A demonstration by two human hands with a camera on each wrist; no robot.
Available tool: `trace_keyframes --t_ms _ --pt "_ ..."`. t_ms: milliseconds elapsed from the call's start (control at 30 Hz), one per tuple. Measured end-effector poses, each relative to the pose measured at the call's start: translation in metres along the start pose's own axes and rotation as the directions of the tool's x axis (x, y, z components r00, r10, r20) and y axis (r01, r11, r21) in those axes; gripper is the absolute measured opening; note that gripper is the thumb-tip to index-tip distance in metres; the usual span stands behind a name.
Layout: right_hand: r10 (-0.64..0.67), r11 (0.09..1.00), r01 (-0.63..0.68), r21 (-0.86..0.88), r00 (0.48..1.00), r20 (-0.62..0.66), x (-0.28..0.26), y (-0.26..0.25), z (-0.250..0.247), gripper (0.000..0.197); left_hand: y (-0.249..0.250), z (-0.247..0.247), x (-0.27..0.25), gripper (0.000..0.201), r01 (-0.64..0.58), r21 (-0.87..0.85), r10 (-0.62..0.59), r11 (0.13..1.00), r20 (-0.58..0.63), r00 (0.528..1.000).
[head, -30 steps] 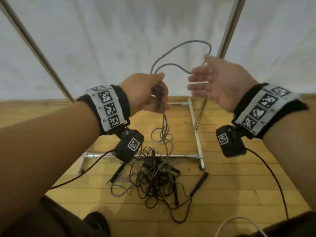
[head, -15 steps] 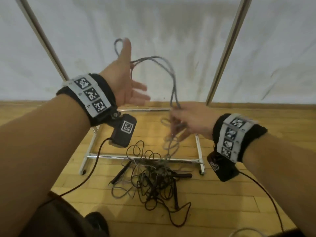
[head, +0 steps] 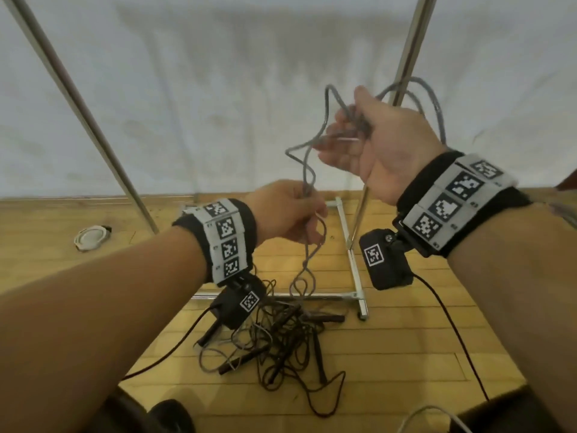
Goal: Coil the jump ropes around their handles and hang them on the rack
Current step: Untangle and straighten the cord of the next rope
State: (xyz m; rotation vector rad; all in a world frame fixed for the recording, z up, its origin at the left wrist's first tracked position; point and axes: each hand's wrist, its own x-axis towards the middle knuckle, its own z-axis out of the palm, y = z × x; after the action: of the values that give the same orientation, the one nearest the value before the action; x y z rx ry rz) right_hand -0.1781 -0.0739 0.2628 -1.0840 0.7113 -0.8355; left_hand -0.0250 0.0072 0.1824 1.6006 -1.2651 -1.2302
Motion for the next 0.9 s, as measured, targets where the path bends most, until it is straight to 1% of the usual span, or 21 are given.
trace_keyframes --t_ms 67,100,167,267,300,367,433,467,500,533,567,600,633,667,700,733,767,800,833,867,900 --pt "0.074 0.975 -0.082 -0.204 0.996 -0.045 0.003 0.013 -0.005 0.056 0.01 -0.007 -0.001 0.018 -0.017 -0.152 -0.001 0.988 -0.118 0.993" --pt "0.105 0.951 -0.114 -0.288 0.993 -0.047 0.004 0.02 -0.009 0.06 0.016 -0.012 -0.002 0.018 -0.033 -0.208 -0.002 0.978 -0.165 0.986" --pt "0.185 0.916 -0.162 -0.367 0.982 0.028 0.004 0.035 -0.013 0.067 0.029 -0.02 -0.004 0.02 -0.059 -0.314 -0.016 0.948 -0.231 0.973" --pt "0.299 0.864 -0.184 -0.468 0.936 0.184 0.003 0.057 -0.015 0.076 0.047 -0.031 -0.007 0.024 -0.088 -0.481 -0.058 0.872 -0.281 0.958" --pt "0.328 0.855 -0.187 -0.483 0.917 0.226 0.003 0.066 -0.015 0.078 0.053 -0.035 -0.008 0.025 -0.101 -0.554 -0.072 0.826 -0.281 0.957" --pt "0.403 0.855 -0.238 -0.462 0.865 0.3 0.001 0.082 -0.013 0.085 0.062 -0.043 -0.01 0.026 -0.131 -0.685 -0.091 0.716 -0.278 0.956" --pt "0.488 0.844 -0.317 -0.433 0.789 0.373 -0.001 0.096 -0.012 0.098 0.068 -0.05 -0.01 0.024 -0.164 -0.766 -0.104 0.622 -0.289 0.952" --pt "0.522 0.835 -0.351 -0.424 0.75 0.407 -0.003 0.101 -0.012 0.102 0.067 -0.054 -0.008 0.022 -0.177 -0.786 -0.116 0.592 -0.3 0.947" --pt "0.545 0.825 -0.372 -0.424 0.719 0.43 -0.004 0.106 -0.012 0.103 0.064 -0.059 -0.006 0.023 -0.185 -0.79 -0.132 0.585 -0.318 0.939" --pt "0.56 0.815 -0.373 -0.444 0.705 0.435 -0.006 0.11 -0.012 0.097 0.06 -0.063 -0.004 0.026 -0.191 -0.783 -0.154 0.592 -0.342 0.927" --pt "0.562 0.802 -0.344 -0.488 0.711 0.423 -0.008 0.113 -0.011 0.081 0.053 -0.067 -0.002 0.029 -0.19 -0.768 -0.182 0.612 -0.371 0.911" --pt "0.552 0.785 -0.292 -0.546 0.73 0.403 -0.01 0.115 -0.01 0.061 0.045 -0.071 0.0 0.029 -0.176 -0.743 -0.207 0.646 -0.392 0.896" --pt "0.537 0.765 -0.244 -0.596 0.754 0.379 -0.012 0.115 -0.006 0.042 0.038 -0.074 0.001 0.025 -0.132 -0.695 -0.224 0.706 -0.397 0.89" --pt "0.517 0.756 -0.224 -0.615 0.781 0.351 -0.013 0.113 -0.003 0.03 0.03 -0.077 0.002 0.021 -0.06 -0.629 -0.24 0.775 -0.38 0.893" --pt "0.485 0.77 -0.228 -0.596 0.815 0.316 -0.012 0.108 0.001 0.027 0.024 -0.08 0.002 0.026 0.033 -0.531 -0.257 0.847 -0.355 0.899" --pt "0.436 0.808 -0.24 -0.538 0.858 0.272 -0.01 0.102 0.006 0.028 0.017 -0.083 0.002 0.037 0.12 -0.412 -0.273 0.903 -0.337 0.901" --pt "0.371 0.858 -0.242 -0.453 0.902 0.22 -0.008 0.094 0.01 0.029 0.013 -0.085 0.003 0.047 0.182 -0.288 -0.28 0.94 -0.346 0.896" --pt "0.305 0.903 -0.229 -0.363 0.937 0.168 -0.006 0.085 0.014 0.029 0.01 -0.086 0.003 0.05 0.227 -0.172 -0.277 0.959 -0.372 0.886" --pt "0.253 0.937 -0.21 -0.278 0.959 0.127 -0.004 0.075 0.017 0.029 0.007 -0.086 0.002 0.043 0.249 -0.052 -0.249 0.967 -0.406 0.879" --pt "0.215 0.961 -0.191 -0.201 0.971 0.105 -0.002 0.066 0.02 0.029 0.004 -0.086 0.001 0.029 0.246 0.077 -0.189 0.966 -0.434 0.881" --pt "0.187 0.976 -0.173 -0.131 0.978 0.097 0.001 0.058 0.022 0.03 0.002 -0.084 0.0 0.015 0.227 0.198 -0.123 0.954 -0.431 0.894"
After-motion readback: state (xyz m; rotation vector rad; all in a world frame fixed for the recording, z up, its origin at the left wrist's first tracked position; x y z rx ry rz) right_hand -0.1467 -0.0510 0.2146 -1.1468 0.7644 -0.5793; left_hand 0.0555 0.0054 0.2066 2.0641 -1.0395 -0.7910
